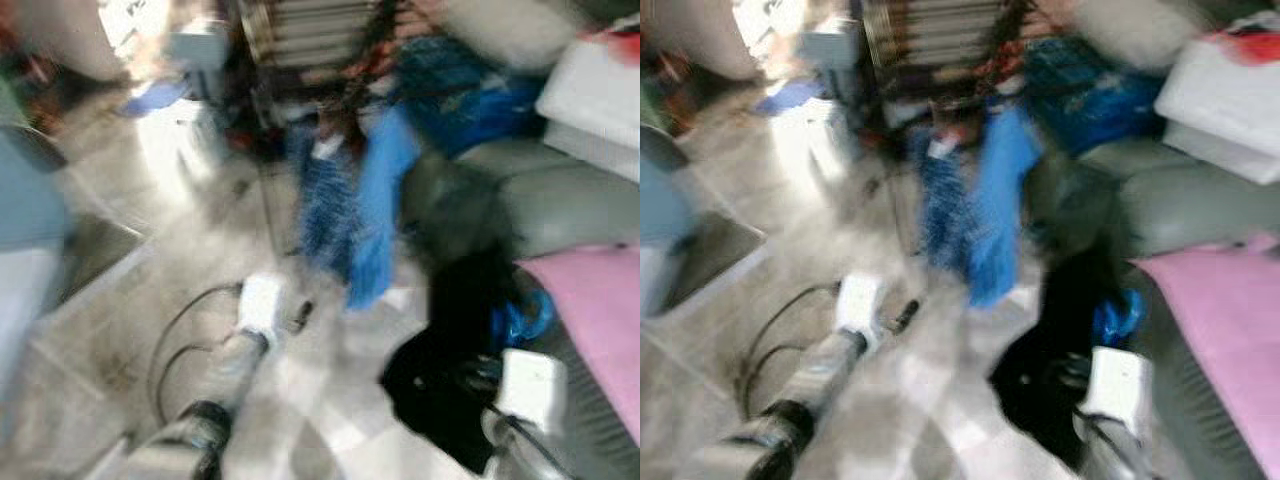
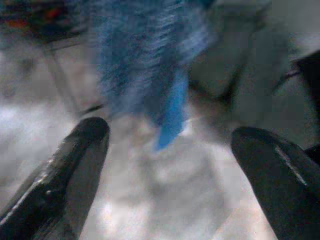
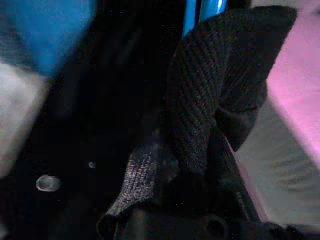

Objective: Hang hanger

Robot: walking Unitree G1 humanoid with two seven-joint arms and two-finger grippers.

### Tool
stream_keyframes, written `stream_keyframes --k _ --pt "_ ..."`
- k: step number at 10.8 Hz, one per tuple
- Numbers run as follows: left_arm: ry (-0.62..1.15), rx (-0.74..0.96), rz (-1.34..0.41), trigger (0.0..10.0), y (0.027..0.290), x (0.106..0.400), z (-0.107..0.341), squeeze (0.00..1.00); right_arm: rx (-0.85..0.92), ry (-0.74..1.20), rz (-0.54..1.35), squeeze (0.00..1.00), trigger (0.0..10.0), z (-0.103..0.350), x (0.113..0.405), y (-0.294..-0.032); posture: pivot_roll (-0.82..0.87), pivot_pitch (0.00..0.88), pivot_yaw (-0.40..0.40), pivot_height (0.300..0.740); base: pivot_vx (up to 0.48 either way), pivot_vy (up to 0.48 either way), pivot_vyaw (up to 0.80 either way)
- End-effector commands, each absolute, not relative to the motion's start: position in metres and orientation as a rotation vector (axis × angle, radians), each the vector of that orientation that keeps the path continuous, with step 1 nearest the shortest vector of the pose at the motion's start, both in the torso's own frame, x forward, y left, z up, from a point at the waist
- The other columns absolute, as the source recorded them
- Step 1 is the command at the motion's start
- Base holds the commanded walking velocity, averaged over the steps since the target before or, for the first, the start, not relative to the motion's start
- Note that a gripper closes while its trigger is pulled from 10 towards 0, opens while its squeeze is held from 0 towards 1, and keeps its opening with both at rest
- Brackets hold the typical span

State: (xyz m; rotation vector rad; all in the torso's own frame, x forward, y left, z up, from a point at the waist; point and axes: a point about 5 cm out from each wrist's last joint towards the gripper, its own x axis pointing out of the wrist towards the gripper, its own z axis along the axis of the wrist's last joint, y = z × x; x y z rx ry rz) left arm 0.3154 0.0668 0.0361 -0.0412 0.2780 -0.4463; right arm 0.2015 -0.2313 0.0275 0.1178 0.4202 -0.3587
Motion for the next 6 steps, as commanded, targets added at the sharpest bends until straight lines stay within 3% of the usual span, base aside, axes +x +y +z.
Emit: stream_keyframes --k 1,6 --pt "0.289 -0.018 -0.411 10.0 0.0848 0.3175 0.0338 0.0 0.133 0.338 -0.326 0.0 10.0 0.0433 0.2142 -0.223 -0.11 0.0 0.009 0.74 0.469 0.0 0.0" --pt "0.292 -0.013 -0.409 10.0 0.0828 0.3178 0.0341 0.0 0.117 0.34 -0.29 0.0 10.0 0.0443 0.2169 -0.2228 -0.11 0.0 0.007 0.74 0.48 0.0 0.0"
